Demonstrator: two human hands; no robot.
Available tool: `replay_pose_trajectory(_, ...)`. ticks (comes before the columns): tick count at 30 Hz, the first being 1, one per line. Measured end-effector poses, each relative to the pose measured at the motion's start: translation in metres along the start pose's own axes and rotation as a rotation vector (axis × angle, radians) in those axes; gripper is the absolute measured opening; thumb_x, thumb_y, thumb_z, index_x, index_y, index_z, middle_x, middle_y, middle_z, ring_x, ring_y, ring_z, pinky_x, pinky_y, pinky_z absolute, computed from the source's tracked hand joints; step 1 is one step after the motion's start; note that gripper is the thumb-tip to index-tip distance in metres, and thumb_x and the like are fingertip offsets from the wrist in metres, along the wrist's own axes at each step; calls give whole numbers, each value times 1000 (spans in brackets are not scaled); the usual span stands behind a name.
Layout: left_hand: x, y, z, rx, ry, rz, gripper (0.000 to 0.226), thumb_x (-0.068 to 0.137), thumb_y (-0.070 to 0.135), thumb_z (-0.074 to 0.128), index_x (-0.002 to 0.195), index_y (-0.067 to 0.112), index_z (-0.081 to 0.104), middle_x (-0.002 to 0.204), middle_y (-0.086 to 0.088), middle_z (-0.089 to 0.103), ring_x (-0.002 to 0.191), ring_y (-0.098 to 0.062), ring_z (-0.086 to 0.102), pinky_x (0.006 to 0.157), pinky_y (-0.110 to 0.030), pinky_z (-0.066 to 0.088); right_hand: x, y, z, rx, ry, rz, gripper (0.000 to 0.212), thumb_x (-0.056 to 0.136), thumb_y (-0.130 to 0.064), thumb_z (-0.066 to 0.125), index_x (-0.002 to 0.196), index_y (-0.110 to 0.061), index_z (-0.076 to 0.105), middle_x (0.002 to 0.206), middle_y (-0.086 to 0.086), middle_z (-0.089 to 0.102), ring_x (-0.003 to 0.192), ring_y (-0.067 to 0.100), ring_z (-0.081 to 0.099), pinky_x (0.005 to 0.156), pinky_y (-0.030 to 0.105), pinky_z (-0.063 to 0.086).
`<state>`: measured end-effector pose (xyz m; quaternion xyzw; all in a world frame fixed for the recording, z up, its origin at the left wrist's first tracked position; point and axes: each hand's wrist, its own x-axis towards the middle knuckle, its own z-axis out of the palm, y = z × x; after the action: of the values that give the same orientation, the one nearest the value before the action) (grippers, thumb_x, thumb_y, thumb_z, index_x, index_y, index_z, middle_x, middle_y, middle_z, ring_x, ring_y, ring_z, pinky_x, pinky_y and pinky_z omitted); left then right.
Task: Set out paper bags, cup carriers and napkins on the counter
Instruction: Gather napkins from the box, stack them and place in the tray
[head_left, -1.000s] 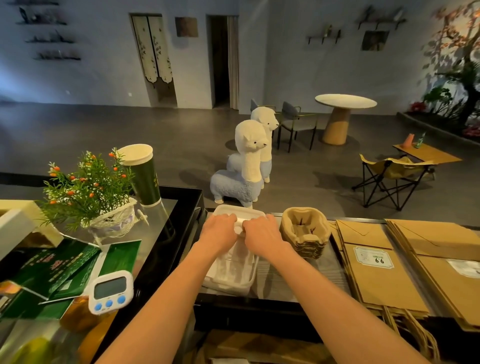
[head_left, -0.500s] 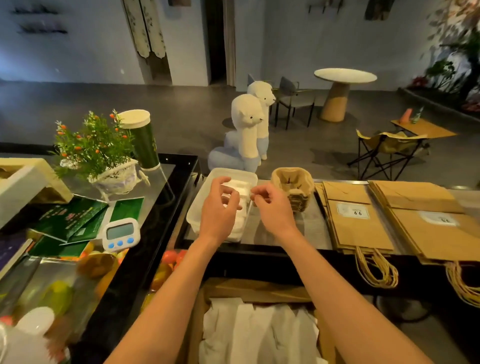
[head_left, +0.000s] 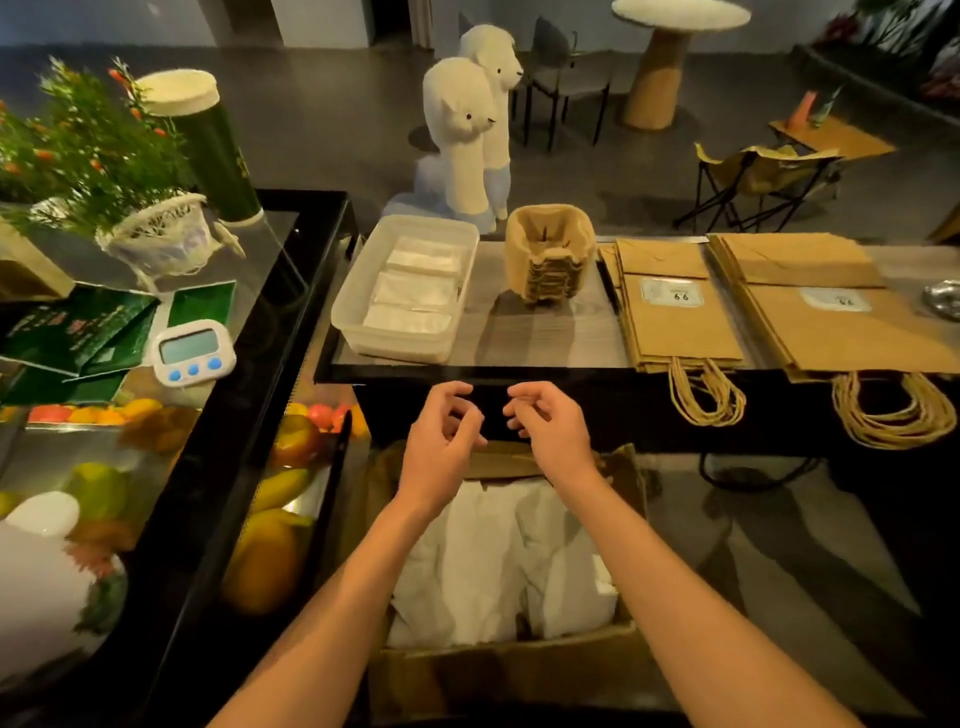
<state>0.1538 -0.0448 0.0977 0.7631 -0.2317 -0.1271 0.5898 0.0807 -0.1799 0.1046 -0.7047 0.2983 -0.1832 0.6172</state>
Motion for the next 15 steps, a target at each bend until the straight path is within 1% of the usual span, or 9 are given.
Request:
replay_pose_trajectory(2, -12, -17, 4, 19, -22, -64, 24, 102, 22, 59, 126, 24, 55, 98, 4, 67, 76, -9, 69, 72, -18, 53, -11, 19, 0, -19, -6, 53, 17, 100, -10, 59, 107, -22, 69, 96, -1, 73, 87, 7, 70, 78, 21, 55)
replay_pose_trajectory(4, -25, -33, 9, 36, -62, -129, 23, 103, 21, 58, 125, 25, 54, 99, 4, 66, 78, -7, 68, 71, -14, 51, -21, 37, 0, -36, -6, 110, 18, 99, -9, 60, 107, -22, 69, 99, -2, 72, 93, 8, 69, 83, 23, 55)
replay_pose_trajectory(5, -31, -42, 11, 46, -83, -161, 23, 103, 22, 57, 125, 26, 53, 99, 5, 66, 79, -6, 68, 72, -15, 51, -27, 45, 0, -47, -8, 142, 18, 99, -9, 59, 108, -22, 68, 101, -2, 72, 94, 9, 69, 82, 23, 55)
replay_pose_trajectory(7, -44, -62, 15, 76, -118, -229, 24, 103, 24, 56, 126, 27, 52, 103, 8, 64, 81, -5, 68, 73, -21, 52, -38, 62, -1, -77, -13, 211, 17, 102, -11, 56, 109, -23, 66, 102, -2, 71, 93, 11, 67, 74, 17, 52)
replay_pose_trajectory(9, -55, -83, 19, 78, -141, -295, 24, 103, 24, 57, 127, 27, 52, 106, 4, 64, 81, -5, 69, 70, -24, 50, -47, 81, -1, -102, -22, 279, 18, 103, -12, 54, 109, -25, 65, 103, -2, 70, 93, 12, 67, 68, 15, 51)
replay_pose_trajectory(11, -63, -100, 20, 108, -152, -349, 24, 102, 23, 57, 125, 26, 54, 105, 2, 65, 78, -4, 70, 68, -27, 47, -54, 101, -2, -138, -45, 350, 18, 104, -14, 55, 109, -27, 65, 106, -2, 69, 97, 15, 67, 69, 17, 51)
replay_pose_trajectory(13, -72, -115, 20, 179, -189, -404, 22, 103, 22, 56, 125, 26, 53, 105, 4, 66, 77, 0, 70, 67, -22, 46, -59, 120, -1, -203, -79, 435, 17, 104, -15, 55, 113, -26, 64, 114, -1, 67, 98, 15, 64, 70, 20, 50)
replay_pose_trajectory(15, -80, -128, 17, 220, -207, -473, 22, 105, 23, 55, 126, 27, 51, 109, 6, 65, 82, -2, 70, 66, -17, 47, -62, 133, 2, -275, -129, 549, 21, 103, -16, 53, 121, -24, 60, 121, 0, 62, 97, 14, 58, 69, 21, 47)
